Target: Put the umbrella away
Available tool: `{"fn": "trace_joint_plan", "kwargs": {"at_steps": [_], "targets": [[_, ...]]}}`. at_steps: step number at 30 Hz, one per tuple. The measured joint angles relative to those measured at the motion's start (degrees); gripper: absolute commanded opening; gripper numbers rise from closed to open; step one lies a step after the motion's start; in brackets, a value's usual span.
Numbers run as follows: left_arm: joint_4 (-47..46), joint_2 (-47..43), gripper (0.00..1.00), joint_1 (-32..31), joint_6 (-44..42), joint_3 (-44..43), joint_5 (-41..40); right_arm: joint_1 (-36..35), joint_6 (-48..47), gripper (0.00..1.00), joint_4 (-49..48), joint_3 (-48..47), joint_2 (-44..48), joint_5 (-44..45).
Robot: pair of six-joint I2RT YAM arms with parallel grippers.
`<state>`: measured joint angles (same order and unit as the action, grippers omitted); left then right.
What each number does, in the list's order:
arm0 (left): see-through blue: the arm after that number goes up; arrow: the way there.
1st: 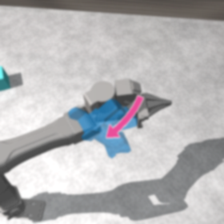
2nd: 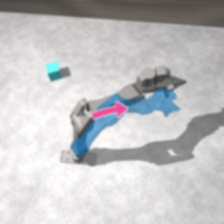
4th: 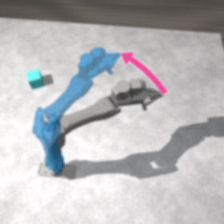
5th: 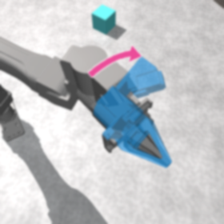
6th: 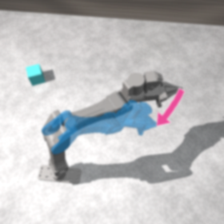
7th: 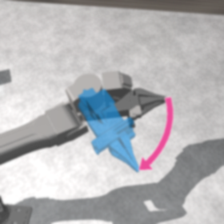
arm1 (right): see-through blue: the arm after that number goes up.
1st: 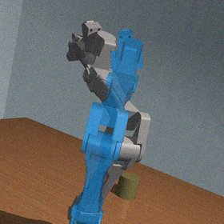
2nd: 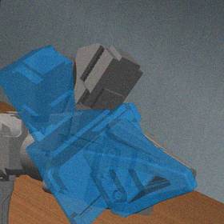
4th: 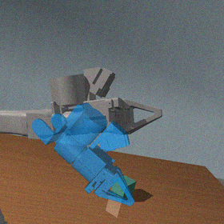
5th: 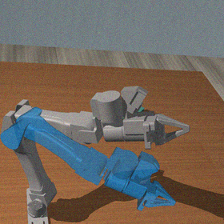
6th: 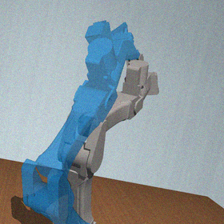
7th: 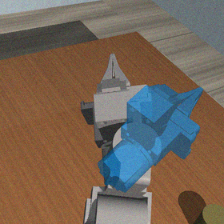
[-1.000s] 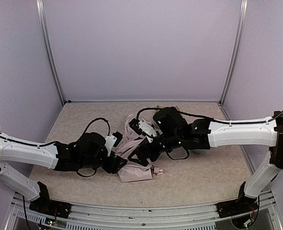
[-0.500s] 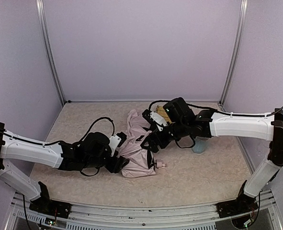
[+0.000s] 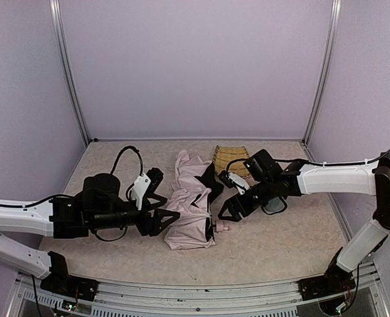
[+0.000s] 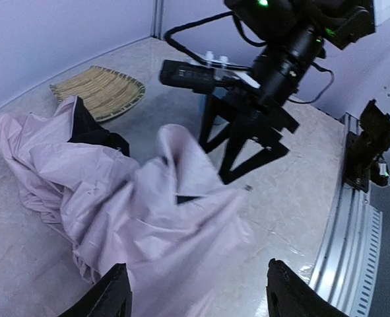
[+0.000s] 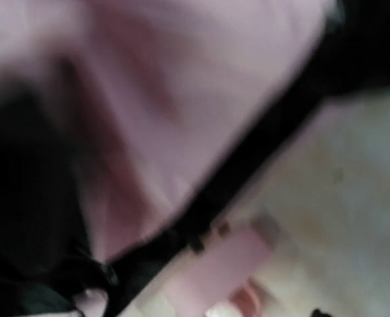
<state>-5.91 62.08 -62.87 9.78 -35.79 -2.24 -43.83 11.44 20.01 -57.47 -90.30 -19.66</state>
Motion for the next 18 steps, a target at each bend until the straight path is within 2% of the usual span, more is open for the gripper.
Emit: {"fn": "trace_joint_plan", "kwargs": {"at_steps": [4, 8, 12, 18], "targets": [[-2.01, 8.09, 0.68, 5.84, 1.31, -2.8, -1.51, 1.2, 3.8, 0.78, -0.98, 2.91, 0.02, -1.4], [-3.91, 17.14, 0.68, 10.69, 2.75, -4.79, -2.91, 1.55, 9.11, 0.68, -2.82, 3.41, 0.02, 1.75], [-3.87, 21.27, 0.71, 6.12, 2.54, -4.76, -4.42, 0.94, 14.78, 0.68, -6.23, 3.58, -1.53, 5.38], [-5.22, 22.01, 0.71, -1.16, 2.4, -1.95, -5.07, -3.56, 19.06, 0.66, -6.29, 2.03, -9.57, 10.36]]}}
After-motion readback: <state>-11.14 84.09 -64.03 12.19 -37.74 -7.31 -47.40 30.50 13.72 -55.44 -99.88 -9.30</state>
